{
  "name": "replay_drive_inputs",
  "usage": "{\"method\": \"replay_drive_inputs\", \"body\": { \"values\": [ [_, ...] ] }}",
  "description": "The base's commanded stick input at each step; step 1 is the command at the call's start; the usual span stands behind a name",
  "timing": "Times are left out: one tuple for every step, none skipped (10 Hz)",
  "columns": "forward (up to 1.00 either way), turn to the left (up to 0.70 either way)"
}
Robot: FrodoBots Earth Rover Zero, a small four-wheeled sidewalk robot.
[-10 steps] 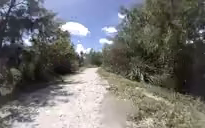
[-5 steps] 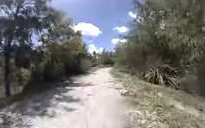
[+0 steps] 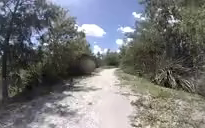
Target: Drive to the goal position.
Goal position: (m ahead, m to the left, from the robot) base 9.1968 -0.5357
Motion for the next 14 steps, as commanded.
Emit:
{"method": "replay_drive_inputs", "body": {
  "values": [
    [0.7,0.0],
    [0.7,0.0],
    [0.7,0.0],
    [0.7,0.0],
    [0.7,0.0],
    [0.7,0.0],
    [0.7,0.0],
    [0.7,0.0],
    [0.7,0.0],
    [0.7,0.0],
    [0.7,0.0],
    [0.7,0.0],
    [0.7,0.0],
    [0.7,0.0]
  ]
}}
